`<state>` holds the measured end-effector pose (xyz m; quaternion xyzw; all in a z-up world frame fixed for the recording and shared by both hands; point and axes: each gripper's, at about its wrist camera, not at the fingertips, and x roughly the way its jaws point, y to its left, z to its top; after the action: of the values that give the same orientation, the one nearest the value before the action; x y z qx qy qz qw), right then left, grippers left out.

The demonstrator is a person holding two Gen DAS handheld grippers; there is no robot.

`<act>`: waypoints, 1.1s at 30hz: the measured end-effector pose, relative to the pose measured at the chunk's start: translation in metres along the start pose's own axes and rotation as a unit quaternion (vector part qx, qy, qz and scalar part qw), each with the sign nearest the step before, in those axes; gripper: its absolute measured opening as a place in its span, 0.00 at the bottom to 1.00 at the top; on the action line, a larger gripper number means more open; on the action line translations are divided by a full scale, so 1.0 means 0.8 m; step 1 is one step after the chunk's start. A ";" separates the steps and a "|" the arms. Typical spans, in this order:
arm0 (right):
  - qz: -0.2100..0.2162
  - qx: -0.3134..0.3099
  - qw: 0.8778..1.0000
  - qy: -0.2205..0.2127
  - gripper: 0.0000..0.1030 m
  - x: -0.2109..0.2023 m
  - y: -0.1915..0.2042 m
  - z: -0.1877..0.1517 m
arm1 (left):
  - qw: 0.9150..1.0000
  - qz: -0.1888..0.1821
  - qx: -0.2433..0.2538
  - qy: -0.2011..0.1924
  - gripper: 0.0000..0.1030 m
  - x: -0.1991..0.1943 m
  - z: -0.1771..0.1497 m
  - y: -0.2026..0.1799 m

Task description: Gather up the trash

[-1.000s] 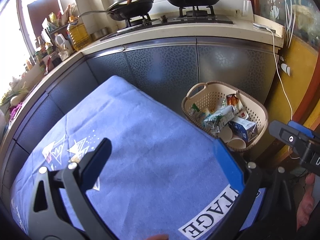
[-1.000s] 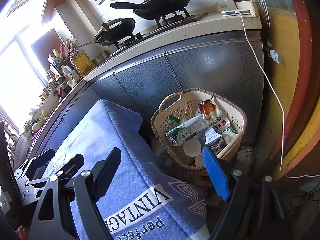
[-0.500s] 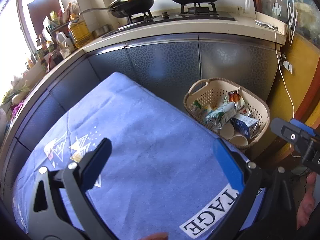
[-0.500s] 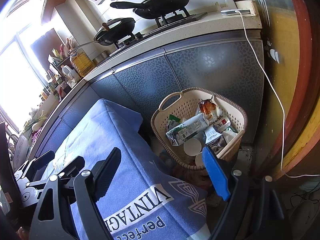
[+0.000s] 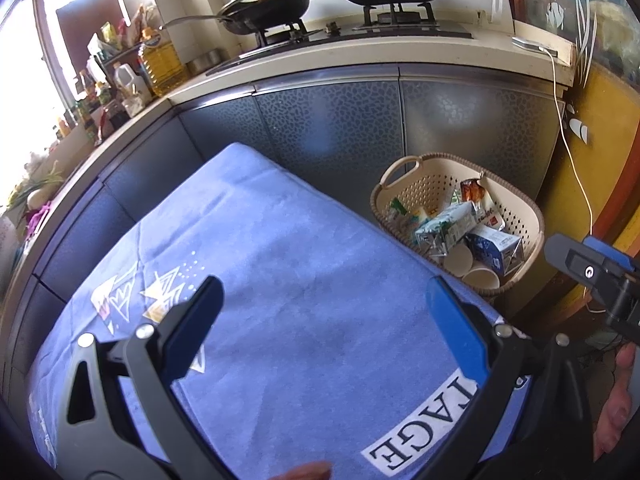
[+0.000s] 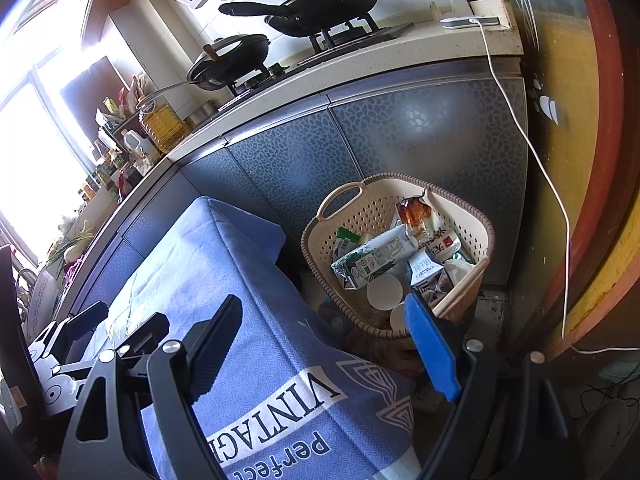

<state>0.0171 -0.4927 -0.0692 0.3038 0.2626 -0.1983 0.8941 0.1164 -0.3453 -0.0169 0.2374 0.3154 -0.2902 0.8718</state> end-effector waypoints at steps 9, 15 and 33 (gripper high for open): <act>0.000 0.000 1.000 0.001 0.80 0.002 -0.003 -0.001 | 1.000 0.000 0.004 0.007 0.94 0.003 -0.001 -0.004; 0.000 -0.001 1.000 0.000 0.80 0.002 -0.003 -0.001 | 1.000 -0.007 0.001 0.015 0.94 0.005 -0.002 -0.005; 0.001 -0.002 1.000 0.003 0.80 0.002 -0.004 0.005 | 1.000 -0.011 0.005 0.015 0.94 0.003 -0.003 -0.007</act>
<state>0.0182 -0.4980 -0.0690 0.3030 0.2654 -0.1964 0.8940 0.1131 -0.3486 -0.0215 0.2429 0.3297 -0.2982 0.8622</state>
